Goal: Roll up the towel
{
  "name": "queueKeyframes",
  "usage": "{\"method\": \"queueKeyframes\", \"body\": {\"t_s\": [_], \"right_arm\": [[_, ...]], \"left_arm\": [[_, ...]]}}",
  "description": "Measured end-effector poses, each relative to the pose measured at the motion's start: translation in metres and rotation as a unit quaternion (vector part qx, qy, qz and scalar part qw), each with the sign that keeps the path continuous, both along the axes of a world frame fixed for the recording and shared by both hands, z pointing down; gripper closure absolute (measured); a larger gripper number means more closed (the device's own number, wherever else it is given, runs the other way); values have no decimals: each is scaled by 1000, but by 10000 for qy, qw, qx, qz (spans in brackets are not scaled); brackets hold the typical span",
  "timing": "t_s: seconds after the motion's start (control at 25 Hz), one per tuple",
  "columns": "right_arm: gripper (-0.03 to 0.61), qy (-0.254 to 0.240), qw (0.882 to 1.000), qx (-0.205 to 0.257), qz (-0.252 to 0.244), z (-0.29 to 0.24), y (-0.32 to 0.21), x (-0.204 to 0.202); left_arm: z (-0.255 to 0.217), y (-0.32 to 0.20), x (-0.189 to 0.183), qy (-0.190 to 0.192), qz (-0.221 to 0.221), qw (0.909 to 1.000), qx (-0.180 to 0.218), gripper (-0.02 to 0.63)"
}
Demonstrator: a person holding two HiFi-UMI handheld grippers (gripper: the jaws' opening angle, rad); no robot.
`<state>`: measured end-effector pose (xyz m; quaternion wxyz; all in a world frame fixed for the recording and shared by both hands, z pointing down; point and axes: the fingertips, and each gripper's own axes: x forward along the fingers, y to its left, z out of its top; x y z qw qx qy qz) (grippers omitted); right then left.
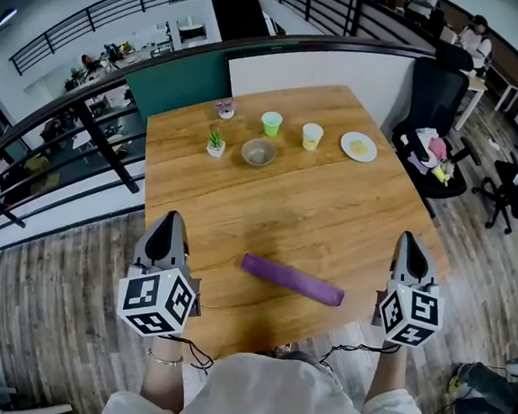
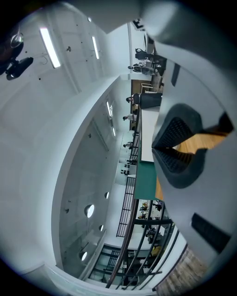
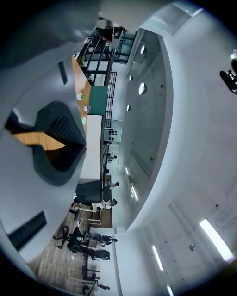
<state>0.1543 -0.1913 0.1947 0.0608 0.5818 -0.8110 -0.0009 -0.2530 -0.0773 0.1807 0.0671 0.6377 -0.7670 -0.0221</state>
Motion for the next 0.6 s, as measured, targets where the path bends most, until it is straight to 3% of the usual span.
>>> {"method": "queueKeyframes", "body": {"t_s": [0.6], "right_arm": [[580, 126, 9999, -31, -44, 1, 3, -5]], "left_arm": [[-6, -4, -4, 75, 96, 9999, 92, 611]]}}
